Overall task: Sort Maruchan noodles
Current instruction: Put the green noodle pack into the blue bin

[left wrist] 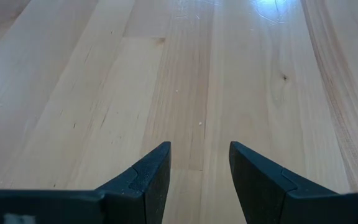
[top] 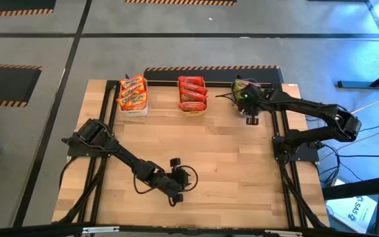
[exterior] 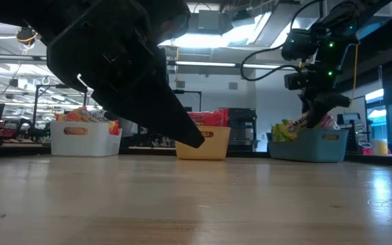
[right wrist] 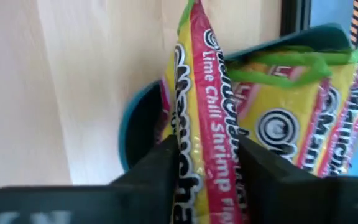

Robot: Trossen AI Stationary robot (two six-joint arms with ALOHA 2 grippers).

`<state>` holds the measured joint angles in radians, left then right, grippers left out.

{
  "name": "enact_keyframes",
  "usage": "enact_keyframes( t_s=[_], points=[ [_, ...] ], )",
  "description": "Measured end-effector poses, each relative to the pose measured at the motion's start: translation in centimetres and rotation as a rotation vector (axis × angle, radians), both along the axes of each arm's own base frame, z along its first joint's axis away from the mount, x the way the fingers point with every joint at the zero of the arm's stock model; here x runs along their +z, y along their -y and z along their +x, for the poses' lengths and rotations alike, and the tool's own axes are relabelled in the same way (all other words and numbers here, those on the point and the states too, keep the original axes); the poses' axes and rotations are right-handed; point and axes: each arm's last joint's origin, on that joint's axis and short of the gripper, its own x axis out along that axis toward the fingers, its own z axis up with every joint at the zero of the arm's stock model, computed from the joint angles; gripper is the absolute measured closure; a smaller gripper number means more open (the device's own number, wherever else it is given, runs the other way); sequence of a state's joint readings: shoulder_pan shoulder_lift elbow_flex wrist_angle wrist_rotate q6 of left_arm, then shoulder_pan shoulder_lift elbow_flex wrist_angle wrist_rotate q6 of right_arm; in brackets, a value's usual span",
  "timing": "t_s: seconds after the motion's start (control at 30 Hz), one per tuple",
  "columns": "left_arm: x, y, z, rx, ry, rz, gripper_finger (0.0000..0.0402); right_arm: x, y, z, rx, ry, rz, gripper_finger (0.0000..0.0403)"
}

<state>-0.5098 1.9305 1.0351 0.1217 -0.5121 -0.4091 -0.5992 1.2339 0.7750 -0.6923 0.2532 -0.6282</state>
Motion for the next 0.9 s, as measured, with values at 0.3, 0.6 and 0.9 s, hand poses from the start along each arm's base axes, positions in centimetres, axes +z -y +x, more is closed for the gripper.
enact_keyframes(
  t_s=[0.3,0.6,0.9],
  points=[
    [0.0,0.0,0.0,0.002,0.001,0.002,0.0243,1.1,0.5,-0.4,-0.04,0.057,-0.01,0.0378],
    [0.0,0.0,0.0,0.002,0.001,0.003,0.0243,2.6,0.9,-1.1,-0.072,0.188,0.023,0.0374],
    [0.0,0.0,0.0,0.002,0.0,0.004,0.0243,0.3,2.0,-3.3,-0.182,0.224,0.161,0.0372]
  ],
)
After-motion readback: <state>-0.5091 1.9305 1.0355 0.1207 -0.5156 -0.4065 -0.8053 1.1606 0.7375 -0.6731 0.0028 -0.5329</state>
